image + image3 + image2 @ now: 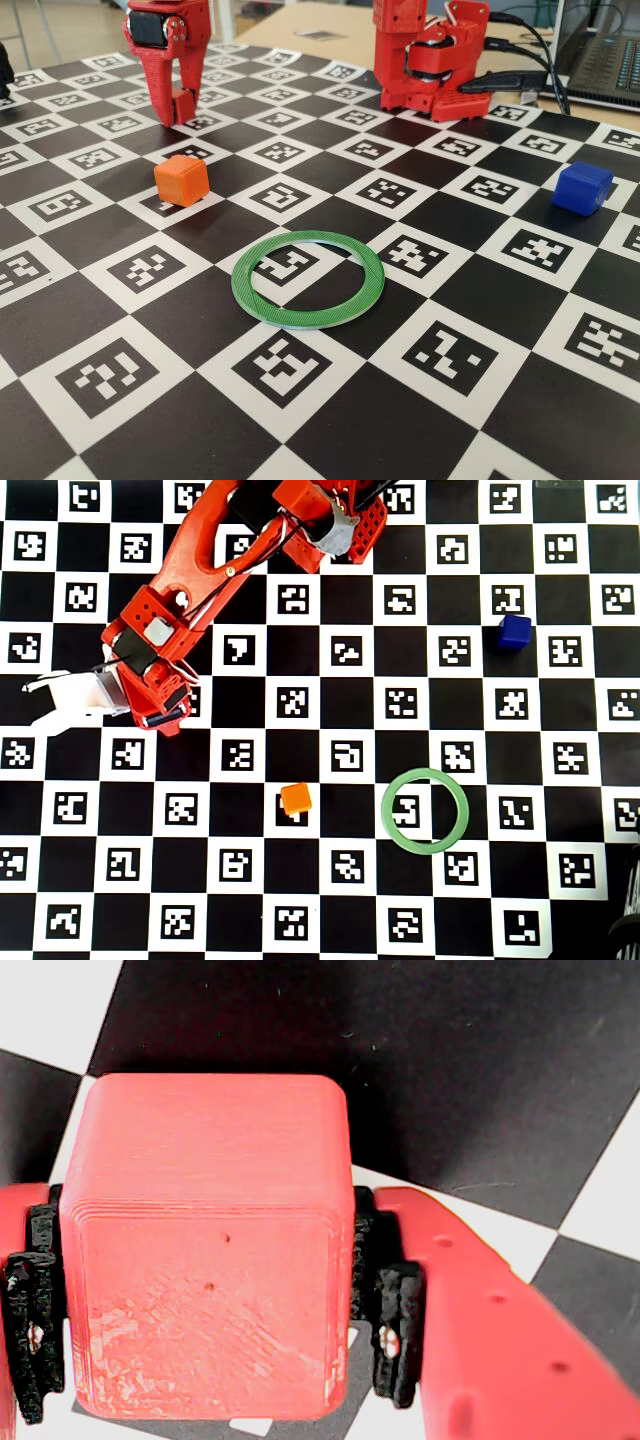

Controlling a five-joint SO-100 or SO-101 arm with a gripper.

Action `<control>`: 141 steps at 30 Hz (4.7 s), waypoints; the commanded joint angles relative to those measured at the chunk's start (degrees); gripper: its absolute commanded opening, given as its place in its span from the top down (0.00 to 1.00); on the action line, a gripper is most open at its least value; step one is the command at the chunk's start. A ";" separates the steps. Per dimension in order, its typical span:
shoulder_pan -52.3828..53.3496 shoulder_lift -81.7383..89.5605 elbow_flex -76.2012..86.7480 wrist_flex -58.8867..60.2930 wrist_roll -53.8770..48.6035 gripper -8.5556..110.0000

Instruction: Grab the red cube then put it in the green circle then put the blue cube on top and finally the orange cube on top

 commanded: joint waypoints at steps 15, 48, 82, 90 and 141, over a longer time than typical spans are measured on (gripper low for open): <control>-2.99 15.38 -12.83 21.18 9.67 0.91; -60.73 16.79 -23.73 27.33 86.40 0.94; -63.28 -17.93 -54.58 24.26 84.90 0.94; -63.11 -19.42 -54.05 24.17 84.20 0.93; -61.26 -15.91 -38.94 16.35 81.74 0.94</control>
